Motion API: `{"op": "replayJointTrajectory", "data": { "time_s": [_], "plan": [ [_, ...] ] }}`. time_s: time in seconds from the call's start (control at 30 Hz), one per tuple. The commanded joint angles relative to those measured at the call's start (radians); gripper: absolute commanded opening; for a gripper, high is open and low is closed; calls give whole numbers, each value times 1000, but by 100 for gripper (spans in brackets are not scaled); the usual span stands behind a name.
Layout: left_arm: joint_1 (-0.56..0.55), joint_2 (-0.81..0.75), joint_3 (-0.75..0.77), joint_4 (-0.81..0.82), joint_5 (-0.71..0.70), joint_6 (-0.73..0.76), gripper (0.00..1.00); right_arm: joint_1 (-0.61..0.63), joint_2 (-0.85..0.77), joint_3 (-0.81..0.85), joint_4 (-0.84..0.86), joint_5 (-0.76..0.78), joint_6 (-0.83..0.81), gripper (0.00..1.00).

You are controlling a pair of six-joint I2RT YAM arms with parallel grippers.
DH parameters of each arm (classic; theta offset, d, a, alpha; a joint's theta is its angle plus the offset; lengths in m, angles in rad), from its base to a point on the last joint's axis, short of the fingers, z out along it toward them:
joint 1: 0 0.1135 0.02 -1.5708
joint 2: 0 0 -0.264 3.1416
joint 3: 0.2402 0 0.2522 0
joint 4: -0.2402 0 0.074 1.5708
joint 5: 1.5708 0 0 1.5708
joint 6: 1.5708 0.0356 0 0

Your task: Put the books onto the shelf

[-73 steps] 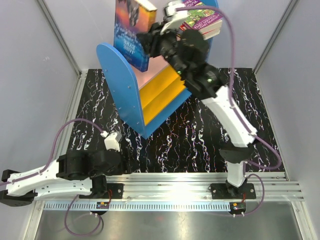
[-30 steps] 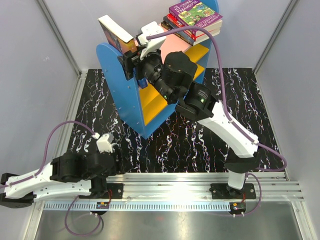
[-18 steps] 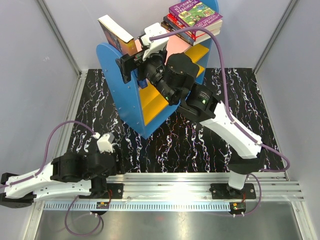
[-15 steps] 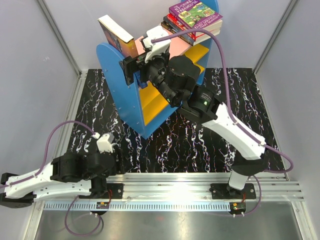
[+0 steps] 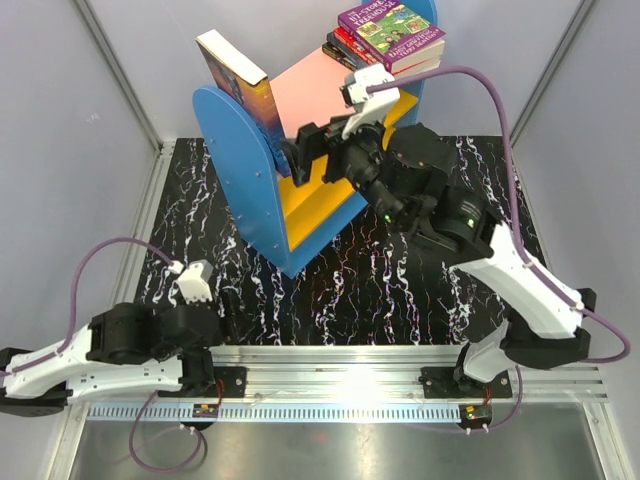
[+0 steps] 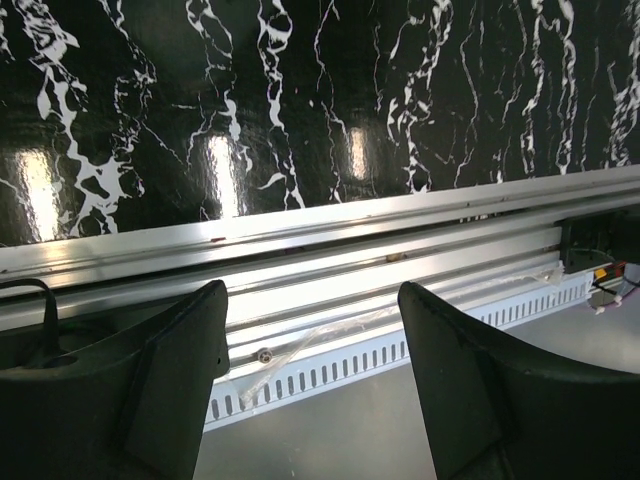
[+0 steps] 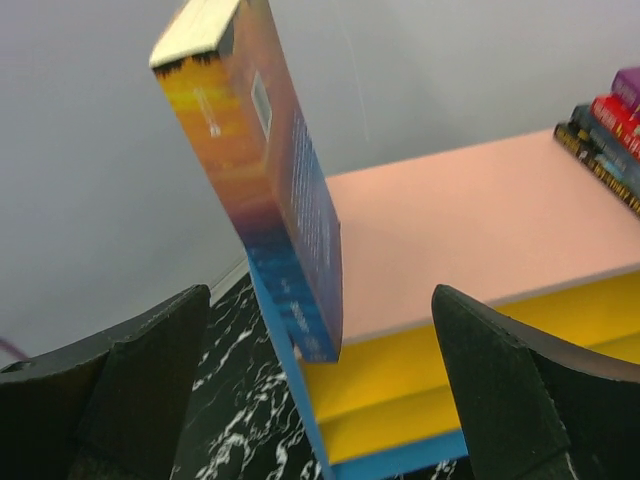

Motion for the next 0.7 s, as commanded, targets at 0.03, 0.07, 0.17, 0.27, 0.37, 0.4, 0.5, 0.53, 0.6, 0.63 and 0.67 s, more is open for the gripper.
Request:
{"op": "replayJointTrajectory", "data": {
  "time_s": [0.03,0.07,0.17,0.27,0.37,0.4,0.5,0.53,0.6,0.63,0.67],
  "plan": [
    [-4,-28,75,-113,-108,-28,73,30,-121,-104,-127,-79,174,100],
    [-4,-29,79,-124,-117,-32,73,34,-138,-147,-151,-111,201,100],
    [-4,-36,95,-148,-136,-35,74,96,-192,-230,-208,-66,298,100],
    [-4,-25,116,-150,-170,0,77,184,-244,-348,-305,93,426,100],
    [-4,-7,164,-87,-205,110,91,252,-307,-475,-440,189,626,100],
    [-4,3,179,-76,-219,129,94,269,-339,-500,-474,204,717,100],
    [-4,44,257,-95,-289,193,99,362,-377,-523,-607,297,851,100],
    [-4,53,277,-92,-302,218,99,383,-380,-490,-680,331,875,100],
    [-4,78,332,-64,-343,317,99,415,-367,-436,-766,425,930,100],
    [-4,87,354,-56,-363,342,99,418,-361,-404,-834,449,933,100],
    [-4,95,377,-44,-398,404,99,420,-356,-344,-856,489,929,100]
  ]
}}
